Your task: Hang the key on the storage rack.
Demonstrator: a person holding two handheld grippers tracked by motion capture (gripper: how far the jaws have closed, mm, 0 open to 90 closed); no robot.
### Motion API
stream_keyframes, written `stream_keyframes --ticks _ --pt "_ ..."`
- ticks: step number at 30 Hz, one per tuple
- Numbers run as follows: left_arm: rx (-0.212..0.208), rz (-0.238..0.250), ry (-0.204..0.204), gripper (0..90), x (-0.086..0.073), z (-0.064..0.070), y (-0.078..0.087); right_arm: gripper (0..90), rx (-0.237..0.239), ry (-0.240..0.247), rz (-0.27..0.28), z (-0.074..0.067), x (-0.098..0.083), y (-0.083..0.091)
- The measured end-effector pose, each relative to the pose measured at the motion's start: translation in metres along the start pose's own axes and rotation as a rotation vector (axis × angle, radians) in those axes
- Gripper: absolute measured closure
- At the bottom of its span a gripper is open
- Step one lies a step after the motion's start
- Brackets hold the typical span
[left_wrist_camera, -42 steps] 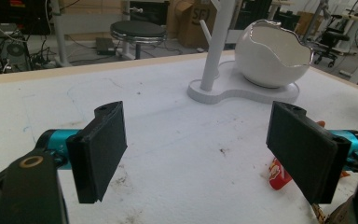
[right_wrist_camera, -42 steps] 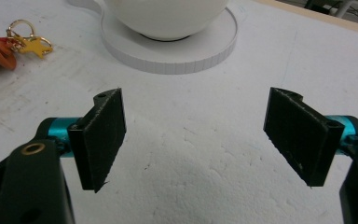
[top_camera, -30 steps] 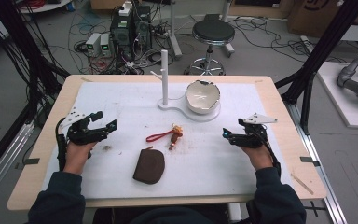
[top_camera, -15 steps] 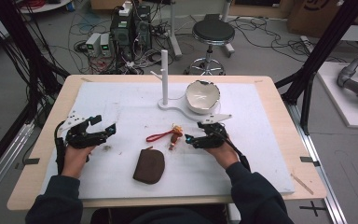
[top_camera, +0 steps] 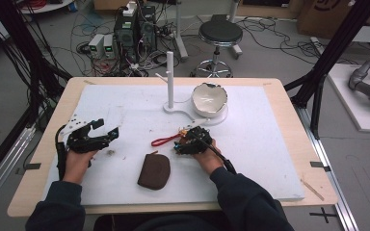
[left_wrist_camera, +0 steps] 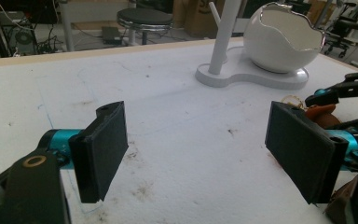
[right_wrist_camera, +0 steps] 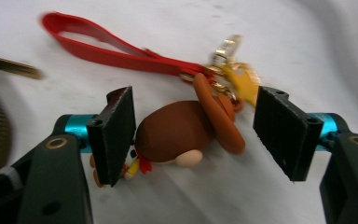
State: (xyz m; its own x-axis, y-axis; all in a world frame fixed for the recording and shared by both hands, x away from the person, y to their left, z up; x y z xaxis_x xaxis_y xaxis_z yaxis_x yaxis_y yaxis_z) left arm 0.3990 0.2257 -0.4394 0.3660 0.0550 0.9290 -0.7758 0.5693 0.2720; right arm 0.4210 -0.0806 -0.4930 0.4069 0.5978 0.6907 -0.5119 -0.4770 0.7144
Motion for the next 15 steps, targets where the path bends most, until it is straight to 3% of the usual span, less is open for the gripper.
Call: stream_keyframes --ticks 1,6,10,12,13,14,15 --pt "0.002 0.0 0.001 20.9 0.0 -0.001 0.0 33.7 -0.035 0.003 -0.021 0.007 -0.003 0.004" --pt "0.01 0.007 0.007 21.0 0.001 -0.003 0.002 34.1 -0.063 -0.034 -0.056 0.021 -0.01 0.01" --pt "0.011 0.003 0.005 21.0 0.0 -0.003 0.001 43.5 -0.003 -0.085 -0.062 0.025 -0.014 0.01" --pt "0.009 0.003 0.004 21.2 0.0 -0.003 0.001 48.2 0.005 -0.055 -0.061 0.023 -0.013 0.009" --pt "0.009 0.003 0.004 21.2 0.0 -0.003 0.001 57.3 0.002 -0.037 -0.061 0.022 -0.013 0.008" --pt "0.009 0.001 0.005 21.2 0.0 -0.003 0.001 61.0 0.044 -0.02 -0.065 0.019 -0.011 0.01" --pt "0.01 0.002 0.005 21.2 0.0 -0.003 0.001 61.0 0.044 -0.02 -0.065 0.019 -0.011 0.01"
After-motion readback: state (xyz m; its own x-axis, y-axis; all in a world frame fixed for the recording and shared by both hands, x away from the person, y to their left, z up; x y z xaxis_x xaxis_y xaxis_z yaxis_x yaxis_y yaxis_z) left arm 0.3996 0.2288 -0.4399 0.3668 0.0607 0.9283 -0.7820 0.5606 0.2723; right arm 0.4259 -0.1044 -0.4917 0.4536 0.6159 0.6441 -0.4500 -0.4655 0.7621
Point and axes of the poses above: each handheld gripper's, and its own axes: y roughly backward along the jaws, x roughly out of its top, z roughly to its right, the point moved 7 cm from there along -y, roughly forward along the jaws, and after that the axes turned 6 degrees about y, right-handed, at the moved point
